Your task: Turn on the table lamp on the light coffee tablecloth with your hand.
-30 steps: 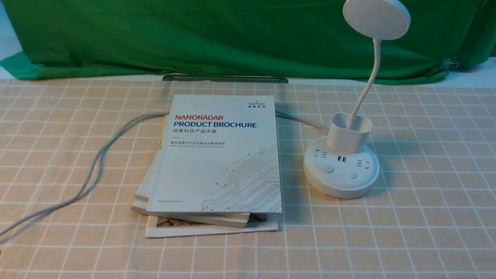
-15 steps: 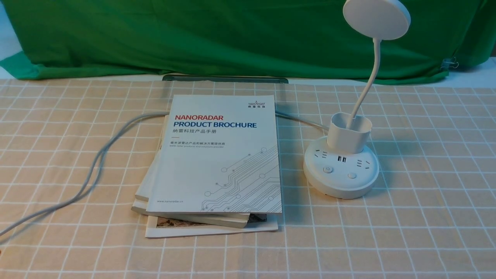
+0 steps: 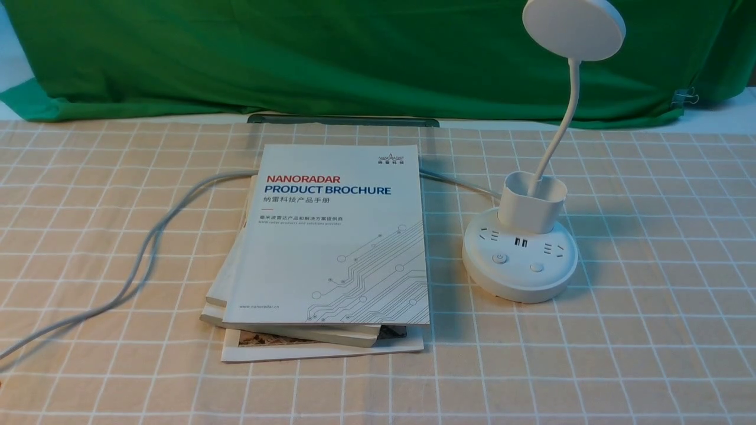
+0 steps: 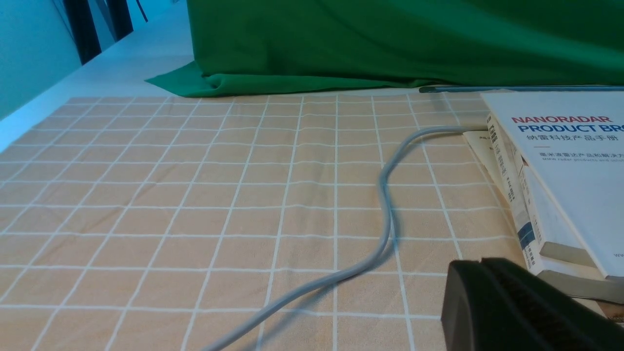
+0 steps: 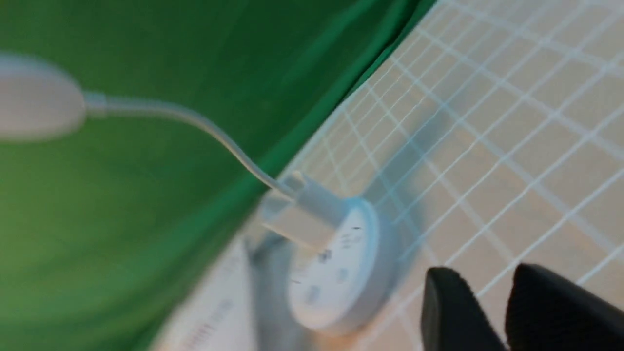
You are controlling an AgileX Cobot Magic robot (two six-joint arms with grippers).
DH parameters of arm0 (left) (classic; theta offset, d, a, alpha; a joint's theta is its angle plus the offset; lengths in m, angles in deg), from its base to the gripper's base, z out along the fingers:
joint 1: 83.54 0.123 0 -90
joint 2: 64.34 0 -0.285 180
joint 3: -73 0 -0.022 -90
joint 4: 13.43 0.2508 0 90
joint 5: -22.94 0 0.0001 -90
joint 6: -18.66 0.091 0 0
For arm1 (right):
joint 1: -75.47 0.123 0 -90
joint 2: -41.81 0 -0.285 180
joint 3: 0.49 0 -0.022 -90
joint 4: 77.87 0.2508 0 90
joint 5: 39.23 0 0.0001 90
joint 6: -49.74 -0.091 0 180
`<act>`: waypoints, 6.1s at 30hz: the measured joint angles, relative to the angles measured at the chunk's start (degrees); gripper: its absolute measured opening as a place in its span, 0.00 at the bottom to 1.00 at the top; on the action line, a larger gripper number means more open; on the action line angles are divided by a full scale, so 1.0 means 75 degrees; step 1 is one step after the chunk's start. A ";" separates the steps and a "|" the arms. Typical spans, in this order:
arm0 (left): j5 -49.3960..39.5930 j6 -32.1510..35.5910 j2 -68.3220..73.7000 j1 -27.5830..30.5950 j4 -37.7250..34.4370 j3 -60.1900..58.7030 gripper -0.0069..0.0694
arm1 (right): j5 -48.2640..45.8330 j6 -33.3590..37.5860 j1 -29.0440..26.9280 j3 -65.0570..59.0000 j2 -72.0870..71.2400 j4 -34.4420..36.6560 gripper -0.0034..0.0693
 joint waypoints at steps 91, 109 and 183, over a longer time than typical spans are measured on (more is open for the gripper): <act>0.0000 0.0000 0.0000 0.0000 0.0000 0.0000 0.12 | -0.1594 0.8334 0.2693 0.8748 1.4269 -0.1094 0.09; 0.0000 0.0000 0.0000 0.0000 0.0000 0.0000 0.12 | -0.1445 0.7400 0.2728 0.7418 1.0249 -0.1100 0.10; 0.0000 0.0000 0.0000 0.0000 0.0000 0.0000 0.12 | 0.0035 0.4504 -0.0066 -0.0001 -0.0003 -0.2653 0.34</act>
